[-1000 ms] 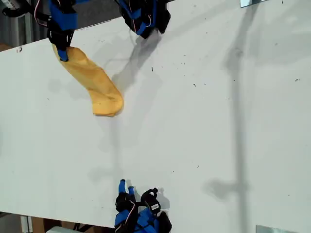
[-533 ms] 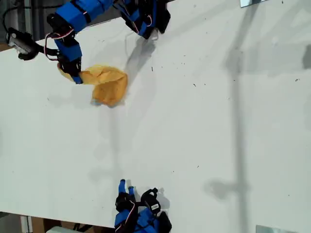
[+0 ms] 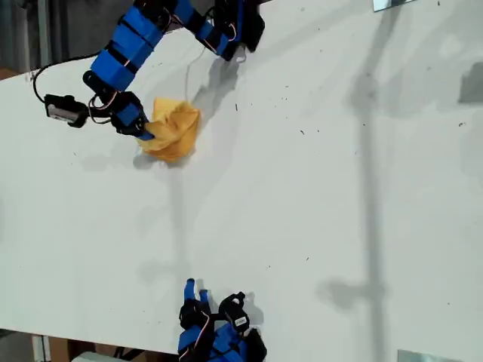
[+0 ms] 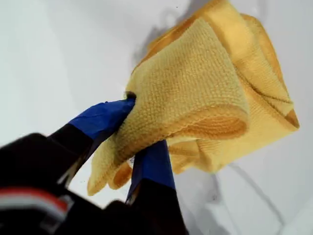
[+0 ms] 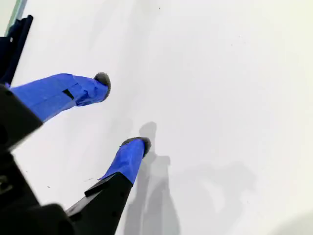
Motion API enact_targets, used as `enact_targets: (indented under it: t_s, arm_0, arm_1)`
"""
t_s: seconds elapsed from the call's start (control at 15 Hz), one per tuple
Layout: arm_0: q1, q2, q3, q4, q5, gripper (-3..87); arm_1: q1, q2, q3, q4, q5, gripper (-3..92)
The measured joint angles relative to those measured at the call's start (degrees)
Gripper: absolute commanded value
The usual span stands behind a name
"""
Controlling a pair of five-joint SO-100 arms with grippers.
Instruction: Grasp corners of a square towel and fold twice.
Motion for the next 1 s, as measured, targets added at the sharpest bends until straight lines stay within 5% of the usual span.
enact_targets:
  t_s: [0.47, 1.0]
  arm_0:
    - [0.00, 0.00, 0.00, 0.00, 0.00, 20.5]
    - [0.00, 0.00, 0.00, 0.00, 0.00, 20.5]
  arm_1:
    - [-2.64, -24.87, -3.16, -7.38, 1.49, -0.1]
    - [-5.10, -15.82, -3.60, -5.98, -1.32, -0.1]
